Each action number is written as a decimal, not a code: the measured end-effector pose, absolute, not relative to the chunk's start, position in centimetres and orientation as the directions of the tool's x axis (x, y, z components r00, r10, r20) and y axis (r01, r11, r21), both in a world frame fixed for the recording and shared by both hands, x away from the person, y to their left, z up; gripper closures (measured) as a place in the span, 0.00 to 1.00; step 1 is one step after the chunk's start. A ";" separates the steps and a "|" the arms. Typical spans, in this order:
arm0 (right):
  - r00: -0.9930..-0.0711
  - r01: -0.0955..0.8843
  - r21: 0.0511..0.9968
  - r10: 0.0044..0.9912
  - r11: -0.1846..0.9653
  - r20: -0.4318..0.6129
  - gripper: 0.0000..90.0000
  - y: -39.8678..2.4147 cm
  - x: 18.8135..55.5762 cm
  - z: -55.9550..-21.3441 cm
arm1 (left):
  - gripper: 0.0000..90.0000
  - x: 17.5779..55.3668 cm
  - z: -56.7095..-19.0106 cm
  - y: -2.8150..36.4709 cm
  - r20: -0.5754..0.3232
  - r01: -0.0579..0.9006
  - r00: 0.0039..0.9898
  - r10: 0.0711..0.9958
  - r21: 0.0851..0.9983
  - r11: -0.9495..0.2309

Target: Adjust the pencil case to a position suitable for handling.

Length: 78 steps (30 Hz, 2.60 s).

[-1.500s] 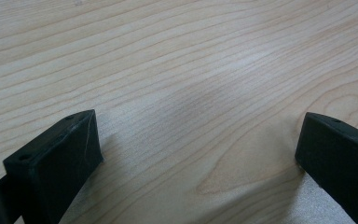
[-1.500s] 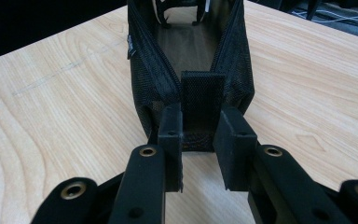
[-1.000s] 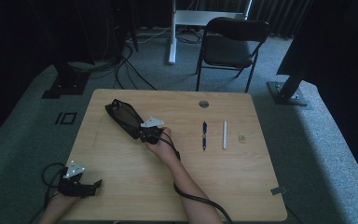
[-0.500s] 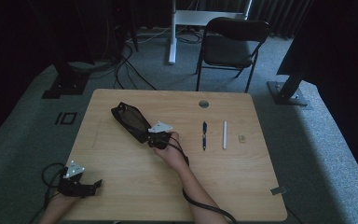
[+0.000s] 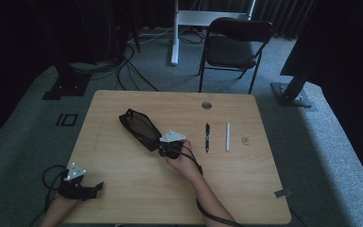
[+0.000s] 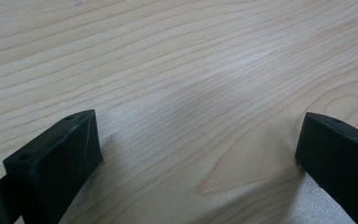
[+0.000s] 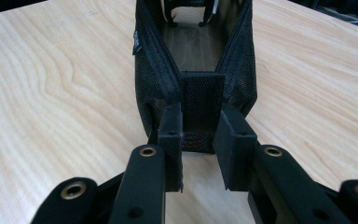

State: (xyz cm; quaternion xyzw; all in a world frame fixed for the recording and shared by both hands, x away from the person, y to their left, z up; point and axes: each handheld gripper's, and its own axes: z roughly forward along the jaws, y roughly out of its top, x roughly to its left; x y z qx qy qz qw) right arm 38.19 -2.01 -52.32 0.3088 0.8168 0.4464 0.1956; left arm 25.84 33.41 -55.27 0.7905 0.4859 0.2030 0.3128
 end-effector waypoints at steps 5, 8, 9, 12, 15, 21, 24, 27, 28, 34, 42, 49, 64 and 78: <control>-0.738 0.328 0.848 0.674 0.417 -0.046 0.81 -2.8 37.4 -52.3 | 0.00 25.8 -55.3 33.4 0.017 0.641 0.445 0.895 0.692 -0.332; -0.740 0.323 0.847 0.671 0.422 -0.052 0.81 -3.2 37.0 -52.4 | 0.00 25.8 -55.3 33.4 0.017 0.641 0.445 0.895 0.692 -0.332; -0.739 0.322 0.848 0.671 0.421 -0.053 0.81 -3.3 36.8 -52.4 | 0.00 25.8 -55.3 33.4 0.016 0.641 0.445 0.895 0.692 -0.332; -0.746 0.313 0.847 0.663 0.430 -0.060 0.81 -3.7 36.3 -52.2 | 0.00 25.8 -55.3 33.4 0.017 0.641 0.445 0.895 0.692 -0.332; -0.750 0.304 0.846 0.658 0.438 -0.071 0.81 -4.2 35.6 -52.0 | 0.00 25.8 -55.3 33.4 0.017 0.641 0.445 0.895 0.692 -0.332; -0.745 0.303 0.848 0.663 0.435 -0.074 0.81 -5.9 34.4 -52.3 | 0.00 25.8 -55.3 33.4 0.017 0.641 0.445 0.895 0.692 -0.332; -0.744 0.307 0.848 0.665 0.433 -0.070 0.81 -6.8 33.9 -52.4 | 0.00 25.8 -55.3 33.4 0.017 0.641 0.445 0.895 0.692 -0.332; -0.743 0.311 0.846 0.666 0.432 -0.068 0.81 -7.7 33.3 -52.3 | 0.00 25.8 -55.3 33.4 0.017 0.641 0.445 0.895 0.692 -0.332; -0.742 0.312 0.845 0.667 0.434 -0.069 0.81 -7.9 33.1 -52.3 | 0.00 25.8 -55.3 33.4 0.017 0.641 0.445 0.895 0.692 -0.332; -0.747 0.304 0.842 0.660 0.445 -0.080 0.81 -9.0 32.1 -52.1 | 0.00 25.8 -55.3 33.4 0.016 0.641 0.445 0.895 0.692 -0.331; -0.760 0.287 0.834 0.642 0.472 -0.102 0.81 -10.4 30.8 -51.7 | 0.00 25.8 -55.3 33.4 0.016 0.641 0.445 0.895 0.692 -0.331; -0.752 0.299 0.823 0.651 0.482 -0.108 0.81 -12.0 29.6 -52.0 | 0.00 25.8 -55.3 33.4 0.017 0.641 0.445 0.895 0.692 -0.332; -0.742 0.319 0.816 0.662 0.482 -0.101 0.81 -15.1 27.0 -52.0 | 0.00 25.8 -55.3 33.4 0.017 0.641 0.445 0.895 0.692 -0.332; -0.733 0.328 0.808 0.671 0.490 -0.109 0.81 -18.0 25.6 -51.6 | 0.00 25.9 -55.3 33.4 0.018 0.640 0.446 0.895 0.692 -0.333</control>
